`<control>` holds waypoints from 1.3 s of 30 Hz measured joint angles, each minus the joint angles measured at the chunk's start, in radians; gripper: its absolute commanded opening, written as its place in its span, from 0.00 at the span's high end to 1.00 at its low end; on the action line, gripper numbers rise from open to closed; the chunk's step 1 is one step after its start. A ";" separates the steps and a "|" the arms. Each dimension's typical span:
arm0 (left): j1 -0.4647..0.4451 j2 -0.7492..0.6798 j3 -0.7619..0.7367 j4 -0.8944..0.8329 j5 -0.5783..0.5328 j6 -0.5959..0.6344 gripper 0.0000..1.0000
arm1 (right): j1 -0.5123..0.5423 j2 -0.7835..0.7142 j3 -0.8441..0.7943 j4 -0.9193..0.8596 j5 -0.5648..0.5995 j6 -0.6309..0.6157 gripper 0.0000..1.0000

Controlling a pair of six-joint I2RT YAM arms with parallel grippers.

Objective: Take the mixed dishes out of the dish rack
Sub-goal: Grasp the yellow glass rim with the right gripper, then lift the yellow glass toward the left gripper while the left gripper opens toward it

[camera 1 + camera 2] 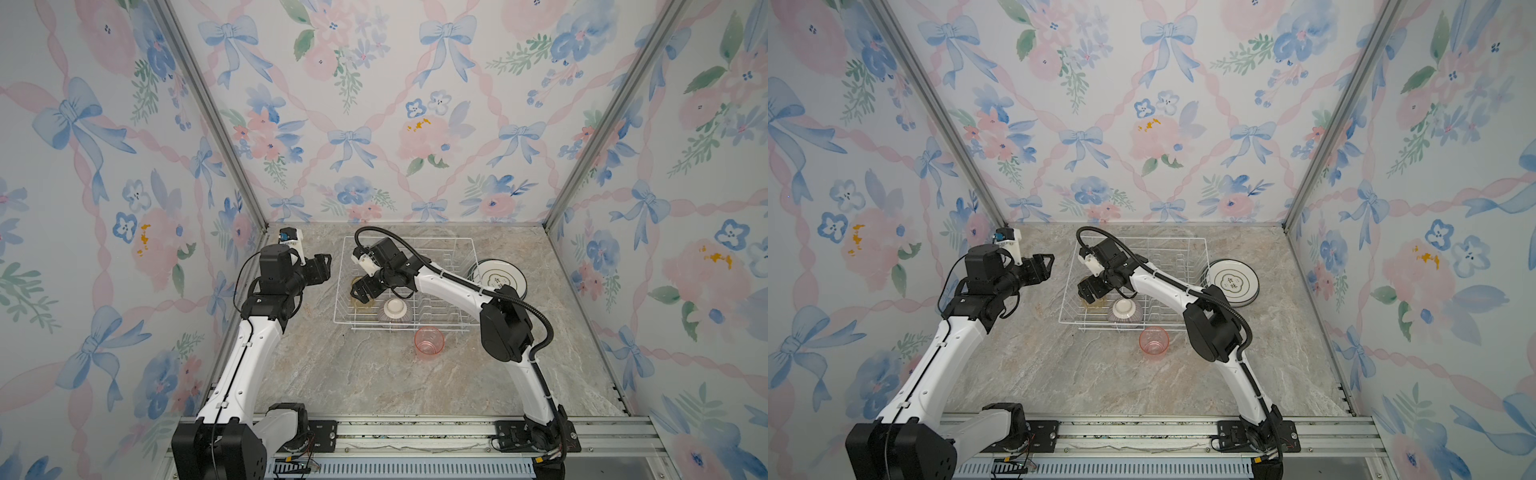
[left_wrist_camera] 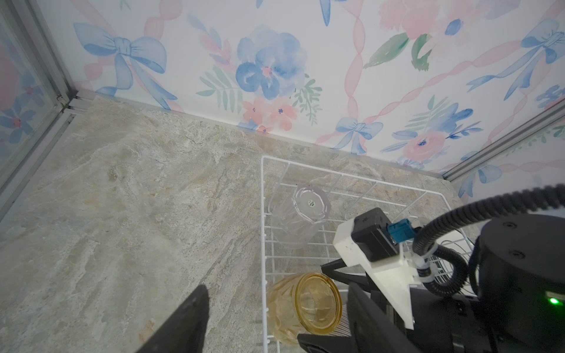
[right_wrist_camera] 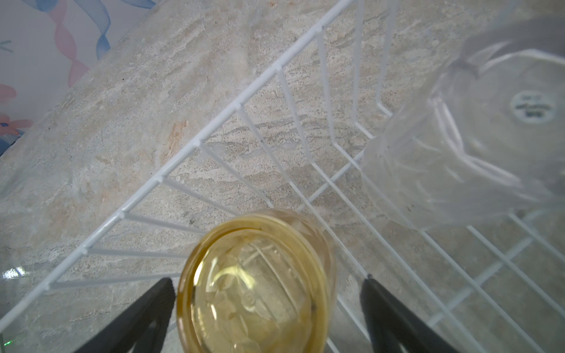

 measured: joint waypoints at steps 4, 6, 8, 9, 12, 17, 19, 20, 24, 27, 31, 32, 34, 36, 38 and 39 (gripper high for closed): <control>0.004 0.000 -0.003 0.004 0.010 0.000 0.29 | 0.007 0.034 0.038 -0.019 0.000 0.000 0.03; 0.004 0.000 -0.003 0.005 0.014 0.000 0.29 | 0.010 0.051 0.054 -0.033 0.000 0.000 0.03; 0.006 0.000 -0.005 0.006 0.019 0.000 0.29 | 0.012 0.065 0.068 -0.046 0.003 0.000 0.03; 0.009 0.000 -0.008 0.010 0.022 0.000 0.29 | 0.013 0.071 0.073 -0.051 0.007 0.000 0.03; 0.014 0.000 -0.011 0.013 0.025 0.000 0.30 | 0.014 0.080 0.082 -0.065 0.016 0.000 0.02; 0.016 0.000 -0.016 0.020 0.033 0.000 0.30 | 0.014 0.082 0.095 -0.090 0.031 0.001 0.08; 0.016 0.000 -0.016 0.020 0.036 0.000 0.30 | 0.014 0.085 0.109 -0.095 0.034 0.002 0.13; 0.016 0.000 -0.016 0.020 0.037 0.000 0.30 | 0.014 0.087 0.113 -0.097 0.034 -0.001 0.17; 0.016 0.000 -0.016 0.020 0.045 0.000 0.31 | 0.014 0.092 0.134 -0.096 0.038 -0.004 0.29; 0.016 0.000 -0.016 0.020 0.049 0.000 0.31 | 0.014 0.094 0.147 -0.105 0.039 -0.003 0.39; 0.016 0.002 -0.016 0.021 0.061 0.000 0.32 | 0.014 0.097 0.152 -0.107 0.039 -0.003 0.47; 0.016 0.006 -0.016 0.023 0.067 0.000 0.32 | 0.014 0.097 0.152 -0.106 0.038 -0.003 0.49; 0.016 0.016 -0.016 0.027 0.084 0.000 0.33 | 0.011 0.097 0.148 -0.099 0.035 0.001 0.52; 0.016 0.030 -0.016 0.027 0.101 0.000 0.34 | 0.001 0.084 0.119 -0.070 0.026 0.009 0.53; 0.016 0.045 -0.016 0.027 0.117 0.000 0.34 | -0.007 0.059 0.075 -0.039 0.010 0.024 0.53; 0.016 0.052 -0.016 0.027 0.126 0.000 0.32 | -0.012 0.043 0.051 -0.030 -0.001 0.032 0.54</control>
